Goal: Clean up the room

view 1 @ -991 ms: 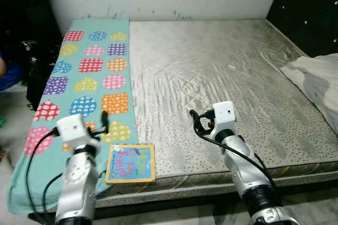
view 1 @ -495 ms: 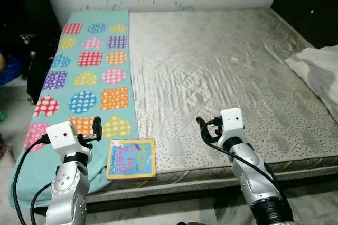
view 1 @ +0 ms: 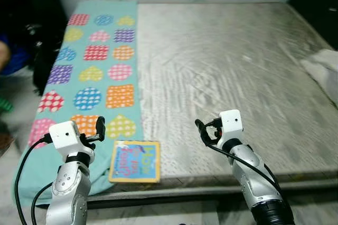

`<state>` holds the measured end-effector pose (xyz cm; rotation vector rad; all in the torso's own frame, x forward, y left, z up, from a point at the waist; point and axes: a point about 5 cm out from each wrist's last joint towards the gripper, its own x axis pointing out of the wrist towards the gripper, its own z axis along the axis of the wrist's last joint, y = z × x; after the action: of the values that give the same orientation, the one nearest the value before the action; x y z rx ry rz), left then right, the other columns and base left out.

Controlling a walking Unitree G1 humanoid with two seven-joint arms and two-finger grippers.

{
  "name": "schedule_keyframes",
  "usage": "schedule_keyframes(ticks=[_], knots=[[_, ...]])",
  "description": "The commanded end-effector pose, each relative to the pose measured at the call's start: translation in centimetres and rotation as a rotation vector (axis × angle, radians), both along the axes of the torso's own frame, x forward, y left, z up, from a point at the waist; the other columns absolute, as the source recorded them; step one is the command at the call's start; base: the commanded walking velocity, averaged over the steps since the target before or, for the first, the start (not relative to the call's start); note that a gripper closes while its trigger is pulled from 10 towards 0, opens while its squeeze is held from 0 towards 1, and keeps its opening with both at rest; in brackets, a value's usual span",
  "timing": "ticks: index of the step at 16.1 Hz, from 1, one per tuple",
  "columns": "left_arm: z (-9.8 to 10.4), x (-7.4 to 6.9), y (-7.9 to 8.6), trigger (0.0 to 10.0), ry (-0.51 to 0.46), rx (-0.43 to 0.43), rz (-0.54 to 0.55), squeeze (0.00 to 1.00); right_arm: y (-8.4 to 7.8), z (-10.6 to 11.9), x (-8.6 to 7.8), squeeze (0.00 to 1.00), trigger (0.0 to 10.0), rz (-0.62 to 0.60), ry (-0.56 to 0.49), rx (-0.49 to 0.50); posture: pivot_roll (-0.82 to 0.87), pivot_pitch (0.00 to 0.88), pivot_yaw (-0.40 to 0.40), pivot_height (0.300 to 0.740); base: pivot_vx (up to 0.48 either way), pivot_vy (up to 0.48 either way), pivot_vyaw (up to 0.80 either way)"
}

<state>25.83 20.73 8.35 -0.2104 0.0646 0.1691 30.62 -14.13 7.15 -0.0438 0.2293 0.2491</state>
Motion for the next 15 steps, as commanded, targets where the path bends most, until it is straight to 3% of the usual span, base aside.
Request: schedule_keyframes(ticks=[1,15], knots=[[0.14,-0.03,0.17,10.0,0.005,0.003,0.004,0.0,0.04,0.46,0.14,0.0,10.0,-0.001,-0.01,0.005,-0.1,0.161,-0.01,0.74,0.311,0.0,0.0],[0.03,0.5,0.2,10.0,0.029,-0.002,0.037,0.0,-0.01,0.8,0.68,0.0,10.0,-0.014,-0.023,-0.002,-0.09,0.146,-0.009,0.74,0.0,0.0,0.0]])
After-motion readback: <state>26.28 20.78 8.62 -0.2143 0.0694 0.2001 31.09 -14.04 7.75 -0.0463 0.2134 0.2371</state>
